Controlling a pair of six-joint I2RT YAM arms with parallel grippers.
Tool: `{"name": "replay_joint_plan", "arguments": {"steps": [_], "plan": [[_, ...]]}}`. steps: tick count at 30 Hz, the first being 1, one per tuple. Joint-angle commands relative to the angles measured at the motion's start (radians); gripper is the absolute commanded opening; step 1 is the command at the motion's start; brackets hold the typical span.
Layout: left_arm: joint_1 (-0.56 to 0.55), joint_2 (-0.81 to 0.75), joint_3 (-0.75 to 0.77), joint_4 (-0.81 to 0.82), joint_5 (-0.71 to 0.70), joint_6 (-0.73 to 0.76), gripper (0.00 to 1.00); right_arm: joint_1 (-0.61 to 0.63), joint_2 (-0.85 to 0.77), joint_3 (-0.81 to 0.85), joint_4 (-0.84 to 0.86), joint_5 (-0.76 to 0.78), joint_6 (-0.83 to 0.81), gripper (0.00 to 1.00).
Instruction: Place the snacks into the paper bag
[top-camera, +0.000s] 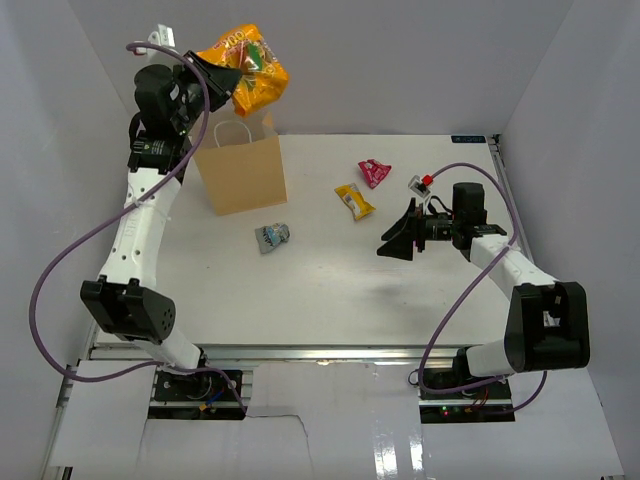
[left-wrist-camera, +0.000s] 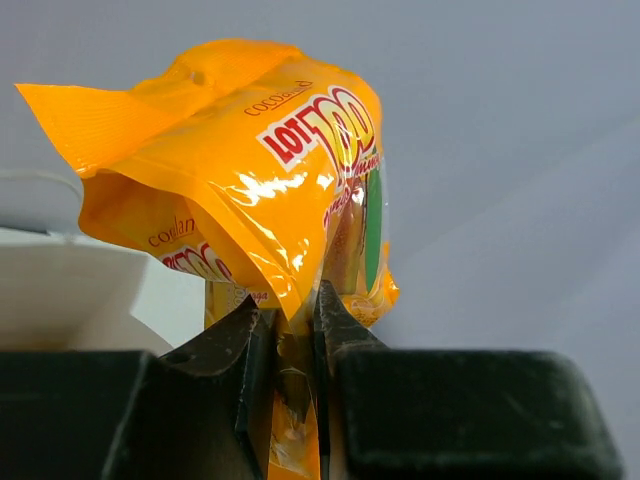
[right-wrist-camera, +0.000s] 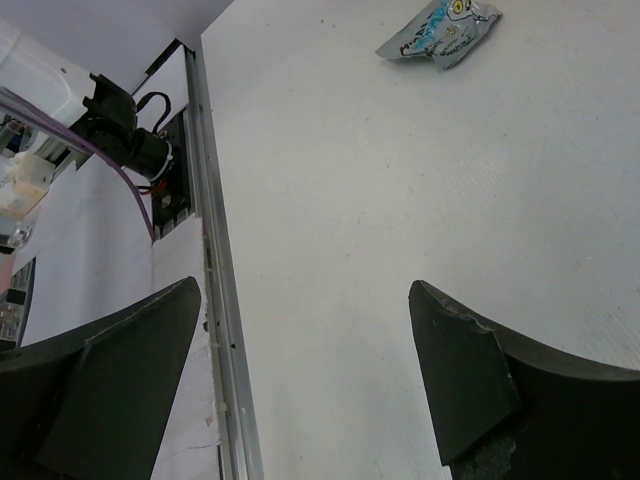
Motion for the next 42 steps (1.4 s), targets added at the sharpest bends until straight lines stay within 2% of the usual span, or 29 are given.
{"name": "replay_joint_plan", "arguments": {"steps": [1, 9, 15, 20, 31, 33, 37, 38, 40, 41, 42], "plan": [[0.033, 0.019, 0.139, 0.066, 0.03, 0.161, 0.03, 0.0, -0.028, -0.028, -0.023, -0.007, -0.038, 0.9], [0.114, 0.081, 0.156, 0.13, 0.082, 0.414, 0.01, 0.0, -0.023, -0.044, -0.031, -0.009, -0.049, 0.9], [0.15, 0.11, 0.123, 0.214, 0.241, 0.504, 0.01, -0.002, -0.016, -0.044, -0.037, -0.01, -0.058, 0.9], [0.22, 0.118, 0.07, 0.227, 0.284, 0.538, 0.01, -0.002, -0.014, -0.046, -0.039, -0.009, -0.056, 0.9], [0.239, 0.072, -0.101, 0.305, 0.312, 0.607, 0.06, -0.002, -0.011, -0.029, -0.069, -0.004, -0.092, 0.9], [0.239, 0.061, -0.137, 0.31, 0.297, 0.609, 0.13, -0.002, -0.008, -0.017, -0.086, -0.001, -0.109, 0.9], [0.239, 0.052, -0.154, 0.305, 0.274, 0.606, 0.33, -0.002, -0.005, 0.006, -0.115, 0.008, -0.138, 0.9], [0.239, 0.049, -0.155, 0.308, 0.269, 0.597, 0.47, 0.0, -0.004, 0.017, -0.126, 0.01, -0.148, 0.9], [0.239, 0.041, -0.155, 0.314, 0.26, 0.581, 0.6, -0.002, -0.004, 0.029, -0.14, 0.014, -0.161, 0.9], [0.239, 0.033, -0.152, 0.317, 0.243, 0.574, 0.71, -0.002, -0.002, 0.037, -0.152, 0.019, -0.17, 0.9], [0.24, 0.026, -0.148, 0.319, 0.232, 0.557, 0.76, -0.002, 0.0, 0.055, -0.183, 0.031, -0.197, 0.9]]}}
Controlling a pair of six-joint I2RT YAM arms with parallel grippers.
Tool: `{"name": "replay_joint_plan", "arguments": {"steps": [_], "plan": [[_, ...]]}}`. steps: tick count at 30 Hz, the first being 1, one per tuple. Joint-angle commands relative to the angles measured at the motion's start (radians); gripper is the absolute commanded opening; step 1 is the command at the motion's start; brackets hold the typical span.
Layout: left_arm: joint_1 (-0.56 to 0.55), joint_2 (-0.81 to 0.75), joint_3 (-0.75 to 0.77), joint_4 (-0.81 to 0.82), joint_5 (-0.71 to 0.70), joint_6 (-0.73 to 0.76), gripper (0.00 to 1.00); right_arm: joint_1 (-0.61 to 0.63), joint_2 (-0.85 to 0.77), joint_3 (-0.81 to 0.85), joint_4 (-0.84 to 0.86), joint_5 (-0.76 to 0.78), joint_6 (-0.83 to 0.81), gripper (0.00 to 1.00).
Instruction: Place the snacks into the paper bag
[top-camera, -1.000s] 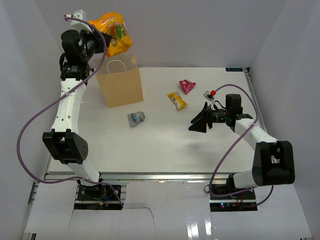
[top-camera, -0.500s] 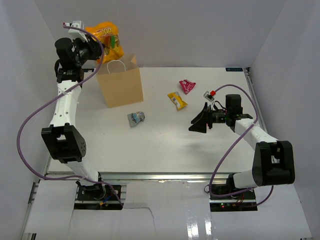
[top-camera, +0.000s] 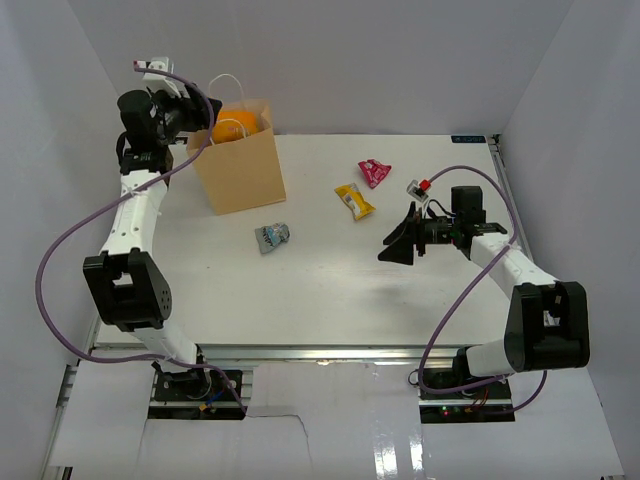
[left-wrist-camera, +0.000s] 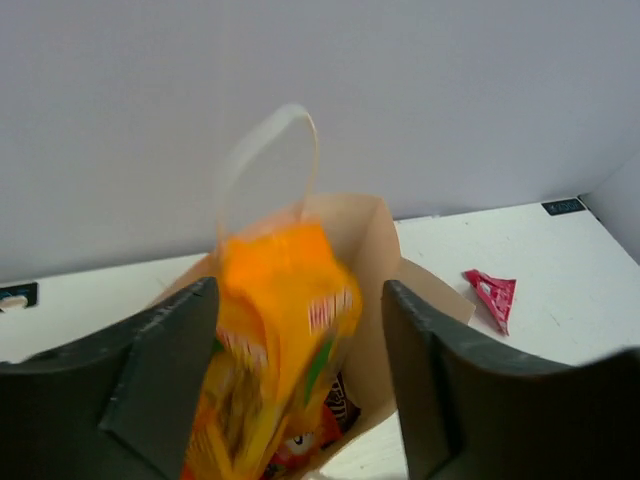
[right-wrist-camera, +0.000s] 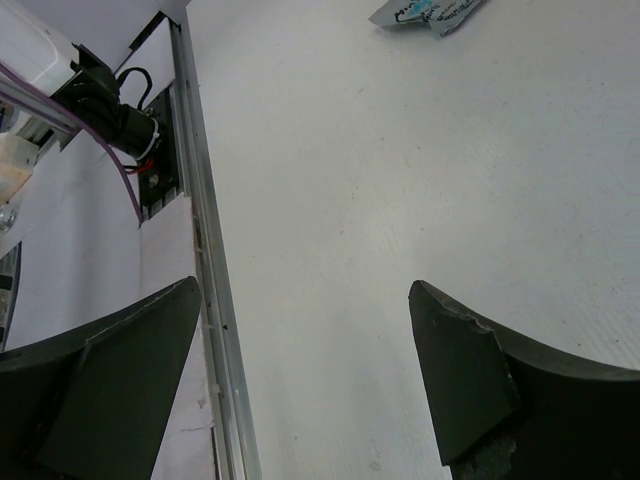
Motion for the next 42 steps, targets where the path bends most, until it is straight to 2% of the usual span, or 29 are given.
{"name": "replay_joint_plan", "arguments": {"steps": [1, 3, 7, 10, 13, 15, 18, 22, 23, 25, 27, 28, 31, 36, 42], "plan": [[-0.001, -0.12, 0.049, 0.104, -0.041, -0.031, 0.79, -0.001, 0.004, 0.075, -0.07, 0.017, -0.081, 0.9], [-0.001, -0.14, 0.067, 0.096, -0.07, -0.041, 0.86, -0.001, 0.009, 0.093, -0.102, 0.044, -0.124, 0.9], [-0.001, -0.212, 0.083, 0.064, -0.109, -0.078, 0.91, -0.001, 0.01, 0.138, -0.174, 0.112, -0.166, 0.9], [0.0, -0.326, 0.022, -0.002, -0.124, -0.109, 0.96, -0.001, 0.007, 0.161, -0.188, 0.219, -0.166, 0.9], [-0.001, -0.482, -0.145, -0.085, -0.08, -0.193, 0.98, -0.001, 0.007, 0.182, -0.186, 0.437, -0.111, 0.9], [-0.003, -0.626, -0.337, -0.132, -0.051, -0.256, 0.98, -0.001, 0.015, 0.208, -0.188, 0.632, -0.077, 0.9], [-0.006, -0.817, -0.615, -0.192, -0.046, -0.346, 0.98, -0.009, 0.015, 0.219, -0.186, 0.78, -0.067, 0.9], [-0.058, -0.942, -0.827, -0.278, -0.079, -0.382, 0.98, -0.032, 0.009, 0.211, -0.202, 0.732, -0.122, 0.9], [-0.072, -0.949, -0.85, -0.293, -0.092, -0.385, 0.98, -0.042, 0.01, 0.216, -0.249, 0.639, -0.197, 0.9], [-0.156, -0.923, -0.884, -0.298, -0.159, -0.376, 0.98, -0.056, 0.018, 0.213, -0.292, 0.498, -0.292, 0.9], [-0.223, -0.871, -0.873, -0.303, -0.231, -0.347, 0.98, -0.058, 0.021, 0.201, -0.306, 0.457, -0.304, 0.9], [-0.297, -0.836, -0.864, -0.303, -0.271, -0.335, 0.98, -0.058, 0.03, 0.201, -0.309, 0.447, -0.304, 0.9], [-0.421, -0.656, -0.806, -0.303, -0.411, -0.293, 0.98, -0.061, 0.044, 0.201, -0.311, 0.448, -0.282, 0.9], [-0.55, -0.352, -0.692, -0.303, -0.665, -0.262, 0.98, -0.078, 0.029, 0.187, -0.311, 0.466, -0.279, 0.9], [-0.612, -0.075, -0.511, -0.324, -0.845, -0.212, 0.98, -0.095, 0.012, 0.165, -0.31, 0.466, -0.275, 0.9]]}}
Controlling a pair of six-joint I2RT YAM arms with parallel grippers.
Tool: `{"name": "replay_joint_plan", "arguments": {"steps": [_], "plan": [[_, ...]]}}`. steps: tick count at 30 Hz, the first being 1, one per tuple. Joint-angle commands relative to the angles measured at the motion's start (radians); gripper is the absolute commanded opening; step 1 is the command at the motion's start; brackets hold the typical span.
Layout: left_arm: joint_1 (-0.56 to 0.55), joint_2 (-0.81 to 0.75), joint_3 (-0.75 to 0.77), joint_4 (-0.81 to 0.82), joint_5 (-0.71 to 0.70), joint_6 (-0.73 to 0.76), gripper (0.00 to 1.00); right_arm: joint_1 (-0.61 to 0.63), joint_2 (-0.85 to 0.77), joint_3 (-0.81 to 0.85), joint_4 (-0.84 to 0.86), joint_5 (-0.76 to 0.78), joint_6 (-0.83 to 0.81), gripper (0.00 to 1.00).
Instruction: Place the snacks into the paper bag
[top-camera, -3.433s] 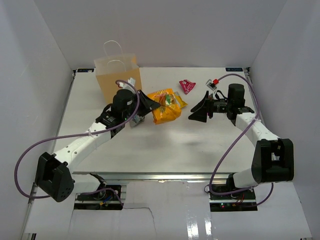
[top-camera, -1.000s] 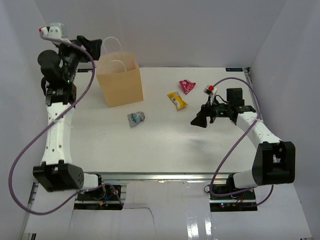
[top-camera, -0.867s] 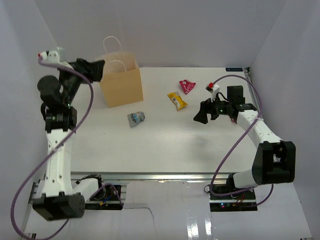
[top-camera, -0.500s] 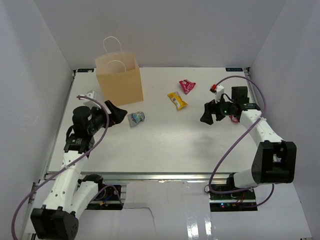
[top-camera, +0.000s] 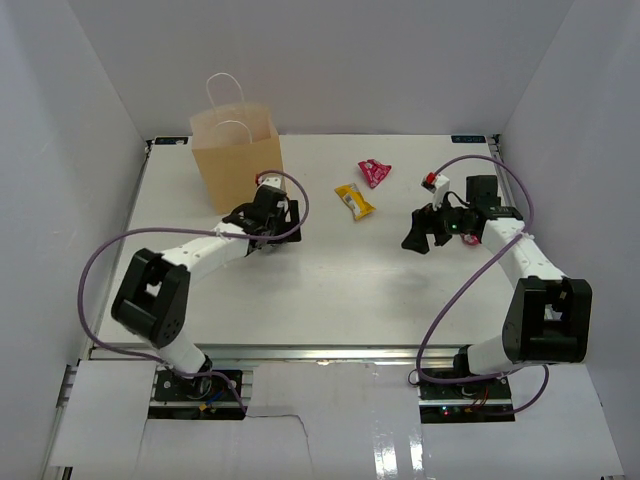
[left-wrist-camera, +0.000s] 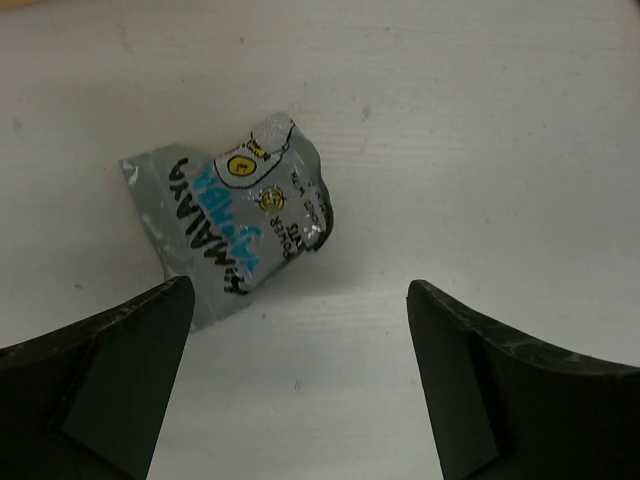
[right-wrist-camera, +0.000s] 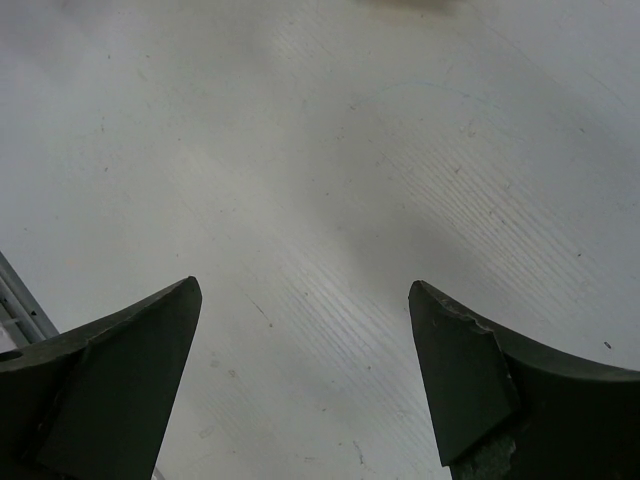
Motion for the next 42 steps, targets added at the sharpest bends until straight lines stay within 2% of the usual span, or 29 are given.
{"name": "replay_joint_plan", "arguments": {"steps": [1, 7, 10, 13, 14, 15, 19, 22, 25, 29, 31, 36, 42], "plan": [[-0.024, 0.108, 0.103, -0.022, -0.182, 0.04, 0.98, -0.021, -0.028, -0.009, 0.0, -0.027, -0.013, 0.9], [-0.038, 0.296, 0.224, -0.081, -0.228, 0.046, 0.94, -0.051, -0.027, -0.019, 0.0, -0.038, -0.01, 0.9], [-0.044, 0.337, 0.25, -0.117, -0.251, 0.031, 0.89, -0.058, -0.021, -0.019, 0.002, -0.044, -0.007, 0.9], [-0.05, 0.362, 0.247, -0.126, -0.253, 0.023, 0.79, -0.064, -0.016, -0.017, 0.003, -0.052, -0.007, 0.9], [-0.052, 0.362, 0.246, -0.127, -0.25, 0.023, 0.69, -0.065, -0.014, -0.016, 0.003, -0.053, -0.007, 0.9], [-0.053, 0.361, 0.243, -0.129, -0.247, 0.02, 0.63, -0.067, -0.01, -0.014, 0.003, -0.055, -0.006, 0.9], [-0.056, 0.328, 0.215, -0.129, -0.205, 0.003, 0.5, -0.073, -0.005, -0.008, 0.003, -0.061, -0.006, 0.9], [-0.059, 0.257, 0.175, -0.115, -0.161, -0.009, 0.4, -0.078, -0.005, -0.005, 0.002, -0.064, -0.007, 0.9], [-0.064, 0.129, 0.114, -0.053, -0.057, 0.011, 0.29, -0.082, -0.008, -0.002, 0.0, -0.069, -0.013, 0.9], [-0.067, -0.088, 0.086, 0.032, 0.067, 0.057, 0.24, -0.087, -0.008, 0.006, 0.0, -0.076, -0.018, 0.9], [-0.065, -0.136, 0.107, 0.04, 0.081, 0.075, 0.23, -0.088, -0.004, 0.009, 0.002, -0.084, -0.018, 0.9], [-0.059, -0.193, 0.287, 0.04, 0.08, 0.117, 0.24, -0.088, 0.001, 0.024, 0.003, -0.092, -0.012, 0.9], [0.023, -0.123, 0.604, 0.075, 0.054, 0.141, 0.24, -0.088, -0.005, 0.029, 0.003, -0.101, -0.012, 0.9]]}}
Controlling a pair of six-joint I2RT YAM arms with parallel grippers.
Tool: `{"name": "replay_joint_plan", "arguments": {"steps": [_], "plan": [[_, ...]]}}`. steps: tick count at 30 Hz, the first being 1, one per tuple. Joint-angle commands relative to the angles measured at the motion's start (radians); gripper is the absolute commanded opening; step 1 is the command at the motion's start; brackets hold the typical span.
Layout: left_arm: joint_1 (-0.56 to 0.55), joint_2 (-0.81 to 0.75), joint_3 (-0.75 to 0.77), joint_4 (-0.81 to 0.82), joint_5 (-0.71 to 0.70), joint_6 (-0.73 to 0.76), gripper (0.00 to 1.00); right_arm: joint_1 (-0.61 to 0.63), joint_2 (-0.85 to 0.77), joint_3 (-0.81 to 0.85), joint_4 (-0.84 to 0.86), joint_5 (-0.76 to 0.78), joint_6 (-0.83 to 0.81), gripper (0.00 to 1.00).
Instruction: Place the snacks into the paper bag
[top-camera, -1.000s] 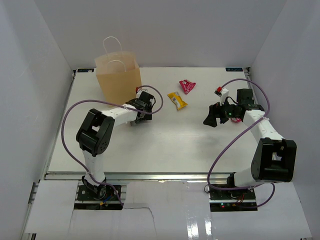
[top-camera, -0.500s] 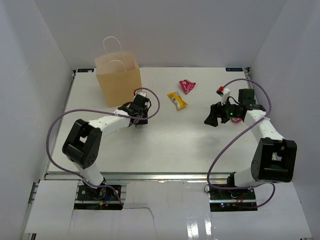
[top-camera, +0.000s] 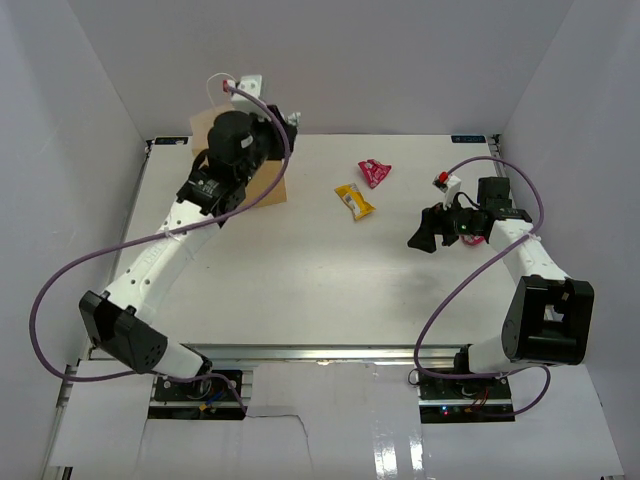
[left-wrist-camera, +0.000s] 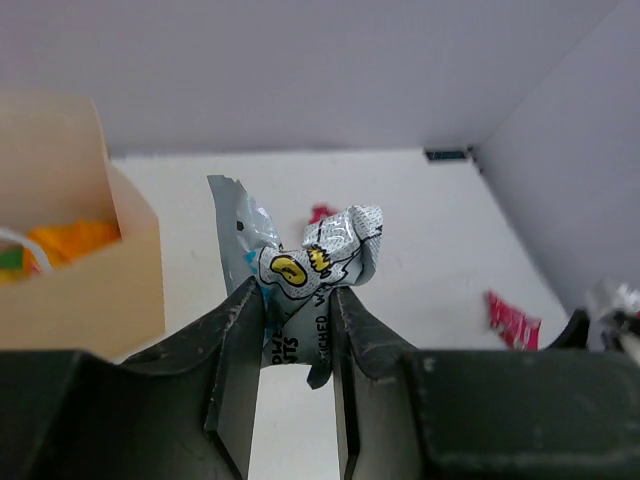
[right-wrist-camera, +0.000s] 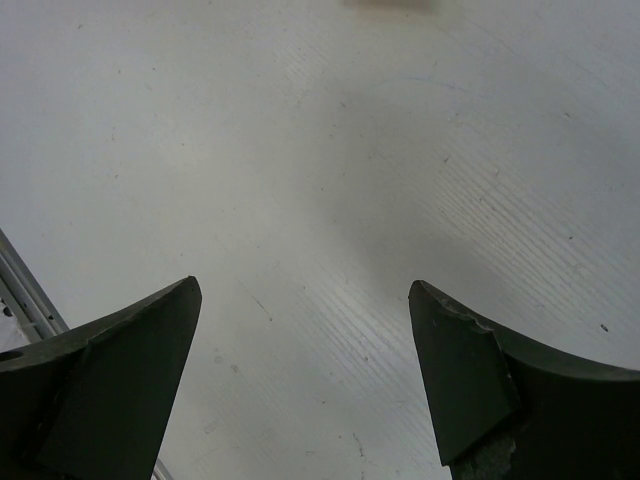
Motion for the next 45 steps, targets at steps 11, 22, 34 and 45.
{"name": "replay_joint_plan", "arguments": {"steps": [11, 22, 34, 45], "plan": [[0.38, 0.387, 0.645, -0.104, 0.191, -0.138, 0.25, -0.005, -0.012, 0.05, 0.008, -0.036, -0.006, 0.9], [0.431, 0.325, 0.43, -0.082, 0.221, -0.17, 0.53, -0.005, 0.016, 0.107, 0.005, 0.033, -0.012, 0.9], [0.445, 0.223, 0.413, -0.052, 0.29, -0.11, 0.94, -0.005, 0.253, 0.283, -0.007, 0.849, 0.169, 0.91], [0.446, -0.24, -0.03, 0.016, 0.293, -0.107, 0.98, -0.029, 0.427, 0.361, 0.013, 0.904, -0.034, 0.92]]}}
